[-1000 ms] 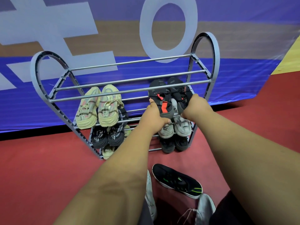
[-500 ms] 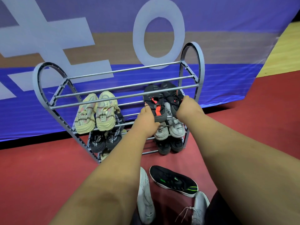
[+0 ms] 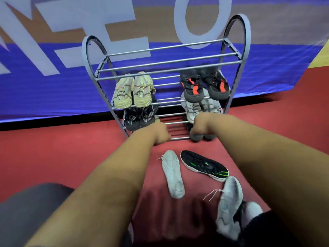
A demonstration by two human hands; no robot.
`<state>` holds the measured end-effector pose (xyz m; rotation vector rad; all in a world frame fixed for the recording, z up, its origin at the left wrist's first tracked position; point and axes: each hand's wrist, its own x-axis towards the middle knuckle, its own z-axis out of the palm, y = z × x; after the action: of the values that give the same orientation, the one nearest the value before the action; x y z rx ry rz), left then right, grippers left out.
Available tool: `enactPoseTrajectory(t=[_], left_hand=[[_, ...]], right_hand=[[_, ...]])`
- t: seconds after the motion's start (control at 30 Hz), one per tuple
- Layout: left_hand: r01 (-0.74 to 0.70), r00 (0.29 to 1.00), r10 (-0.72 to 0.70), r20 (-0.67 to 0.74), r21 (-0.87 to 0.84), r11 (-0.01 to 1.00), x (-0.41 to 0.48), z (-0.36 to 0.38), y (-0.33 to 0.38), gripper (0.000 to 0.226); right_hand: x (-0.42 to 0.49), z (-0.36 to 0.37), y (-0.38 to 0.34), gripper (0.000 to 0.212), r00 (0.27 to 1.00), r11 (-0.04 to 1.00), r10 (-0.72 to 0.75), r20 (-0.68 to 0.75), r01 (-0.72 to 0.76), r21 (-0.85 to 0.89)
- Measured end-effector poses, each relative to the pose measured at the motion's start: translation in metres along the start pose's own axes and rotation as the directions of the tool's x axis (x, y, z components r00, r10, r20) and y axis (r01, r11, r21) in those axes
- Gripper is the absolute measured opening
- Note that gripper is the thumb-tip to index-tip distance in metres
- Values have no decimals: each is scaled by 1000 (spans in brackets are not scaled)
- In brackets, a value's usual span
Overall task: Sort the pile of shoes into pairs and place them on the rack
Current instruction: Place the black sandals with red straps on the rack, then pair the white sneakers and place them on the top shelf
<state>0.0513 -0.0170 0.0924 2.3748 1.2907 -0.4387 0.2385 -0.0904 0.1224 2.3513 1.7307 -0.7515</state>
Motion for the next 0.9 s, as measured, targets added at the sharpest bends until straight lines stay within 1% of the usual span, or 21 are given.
enactPoseTrajectory(t=[0.07,0.1,0.17,0.2,0.27,0.37,0.4,0.43,0.5,0.53,0.57,0.6,0.67,0.7,0.73,0.77,0.87,0.9], left_hand=[[63,996,-59,72,-53,997,-4,35,-16,35],[91,990,-84,111,-61,994,-7,56,-24,36],[140,975,-132,179,-28,990,-13,101,-39,38],[145,965,-142,221,4,989,-16,122,-44,39],[163,945,-167,282,37,986,-21,165,-51,43],[207,931,-190,313,-22,978,-26,216,-49,46],[227,927,-198,318,-55,972,-27,229,-46,47],[243,923,-201,327,-92,966,-28,240,-41,50],[233,923,-172,345,-141,962,-23,267,-34,61],[229,928,-164,333,-165,959,-16,286,-35,71],[242,932,-176,317,-183,953,-7,309,-37,84],[292,927,-220,305,-213,933,-1,327,-37,94],[395,904,-300,305,-327,858,-13,319,-17,97],[421,894,-309,324,-372,827,-16,316,-7,97],[445,885,-319,340,-411,796,-18,312,1,97],[469,874,-336,350,-430,772,-16,313,7,98],[497,864,-366,346,-468,730,-7,319,13,90],[507,858,-376,350,-459,729,-5,320,13,85]], right_hand=[[8,40,-11,31,995,993,-3,104,-10,119],[11,63,-15,35,989,990,-16,144,-5,144],[14,114,-15,39,986,994,-10,169,-8,105],[14,140,-12,40,984,994,20,177,-38,99],[12,186,-1,43,979,985,94,181,-118,128],[11,246,31,39,944,946,231,235,-274,172],[8,262,43,44,916,910,306,259,-361,201],[-1,276,54,55,906,907,352,237,-392,151],[-12,301,78,81,860,867,483,166,-497,51],[-17,308,86,85,835,840,535,132,-542,25],[-23,312,92,84,811,818,573,117,-575,-23],[-25,321,99,81,790,798,603,112,-600,-60],[-27,330,110,68,772,773,633,61,-626,-104],[-27,333,115,62,767,765,640,37,-632,-125],[-27,336,117,62,765,759,643,19,-635,-144],[-26,338,119,70,758,750,652,28,-638,-172],[-23,341,111,116,730,736,665,158,-606,-301],[-21,344,106,123,711,730,674,200,-603,-321]])
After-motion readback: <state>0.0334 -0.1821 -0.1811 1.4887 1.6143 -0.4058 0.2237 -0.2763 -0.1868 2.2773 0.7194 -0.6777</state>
